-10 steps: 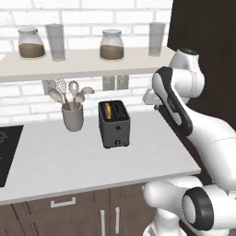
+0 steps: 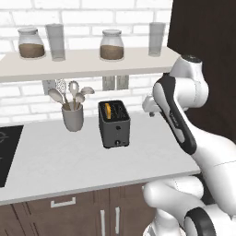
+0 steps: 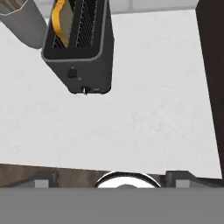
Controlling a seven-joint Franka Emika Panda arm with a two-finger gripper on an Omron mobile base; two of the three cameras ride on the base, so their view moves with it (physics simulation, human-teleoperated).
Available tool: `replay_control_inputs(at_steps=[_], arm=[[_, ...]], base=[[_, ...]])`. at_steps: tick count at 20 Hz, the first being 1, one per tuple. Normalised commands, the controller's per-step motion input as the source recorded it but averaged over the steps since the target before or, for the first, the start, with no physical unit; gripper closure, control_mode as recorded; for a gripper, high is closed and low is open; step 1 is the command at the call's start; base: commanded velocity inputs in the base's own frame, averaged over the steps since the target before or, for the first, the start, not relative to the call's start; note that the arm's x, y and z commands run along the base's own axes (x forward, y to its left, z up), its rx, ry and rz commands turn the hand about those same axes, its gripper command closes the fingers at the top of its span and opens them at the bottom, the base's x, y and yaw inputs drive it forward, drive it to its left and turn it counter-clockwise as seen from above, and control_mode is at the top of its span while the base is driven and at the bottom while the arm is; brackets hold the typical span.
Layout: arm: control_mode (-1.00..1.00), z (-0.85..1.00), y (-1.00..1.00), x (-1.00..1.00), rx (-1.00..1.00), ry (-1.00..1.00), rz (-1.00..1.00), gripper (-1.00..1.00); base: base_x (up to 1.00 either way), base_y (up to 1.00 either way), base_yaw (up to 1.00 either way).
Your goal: Start the toaster. Once the lever pops up, take the bread to the plate on the dining counter.
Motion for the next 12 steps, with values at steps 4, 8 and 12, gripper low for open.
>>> replay_control_inputs(at_steps=[4,8,12], arm=[[-1.00,-0.28,0.40,-0.09,0.00,-0.19,-0.02,-1.00],[-1.00,-0.19,0.55,0.01,0.00,-0.21,-0.07,-1.00],[-1.00,-0.19,0.52,0.22,0.00,-0.23,-0.06,-1.00]], base=[[0.00,0.00,0.00],[0.00,0.00,0.00],[0.00,0.00,0.00]])
